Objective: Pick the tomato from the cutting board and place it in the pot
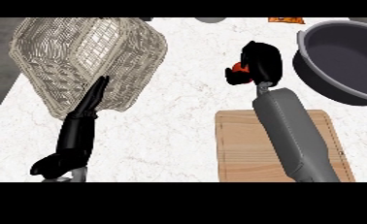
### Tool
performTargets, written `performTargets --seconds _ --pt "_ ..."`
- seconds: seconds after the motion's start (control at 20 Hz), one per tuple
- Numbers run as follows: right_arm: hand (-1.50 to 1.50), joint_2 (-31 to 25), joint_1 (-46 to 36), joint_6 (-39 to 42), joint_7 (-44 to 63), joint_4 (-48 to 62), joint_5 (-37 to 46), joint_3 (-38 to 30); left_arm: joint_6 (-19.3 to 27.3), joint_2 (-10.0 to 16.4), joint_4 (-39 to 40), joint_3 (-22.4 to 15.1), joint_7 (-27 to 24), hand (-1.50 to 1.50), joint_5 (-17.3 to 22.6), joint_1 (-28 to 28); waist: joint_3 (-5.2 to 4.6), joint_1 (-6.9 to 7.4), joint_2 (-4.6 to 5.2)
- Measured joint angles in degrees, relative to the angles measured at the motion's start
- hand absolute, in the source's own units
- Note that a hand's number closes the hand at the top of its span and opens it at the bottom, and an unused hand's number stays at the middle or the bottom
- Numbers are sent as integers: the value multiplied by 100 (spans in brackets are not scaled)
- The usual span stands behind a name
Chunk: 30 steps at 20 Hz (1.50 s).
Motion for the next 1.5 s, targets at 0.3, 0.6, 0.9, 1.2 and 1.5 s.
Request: performTargets --seconds 0.3,0.6,0.9,1.2,1.5 --pt "150 168 -1202 -581 886 680 720 -58 -25 -88 54 -3 14 0 32 109 20 -106 -50" --pt "150 119 -1908 -843 1791 1246 1275 -205 -50 -99 -18 48 160 0 74 204 28 -204 -86" --pt "150 -233 -2059 -1216 2098 1679 1442 -485 -139 -94 -140 136 212 0 136 327 25 -256 -93" --pt "150 -826 -2116 -1252 1918 1962 1290 -840 -246 -118 -139 182 227 0 166 360 38 -288 -107" --pt "150 -1418 -1848 -1519 1452 2192 1029 -1182 -283 -171 -141 218 218 0 136 393 41 -304 -115"
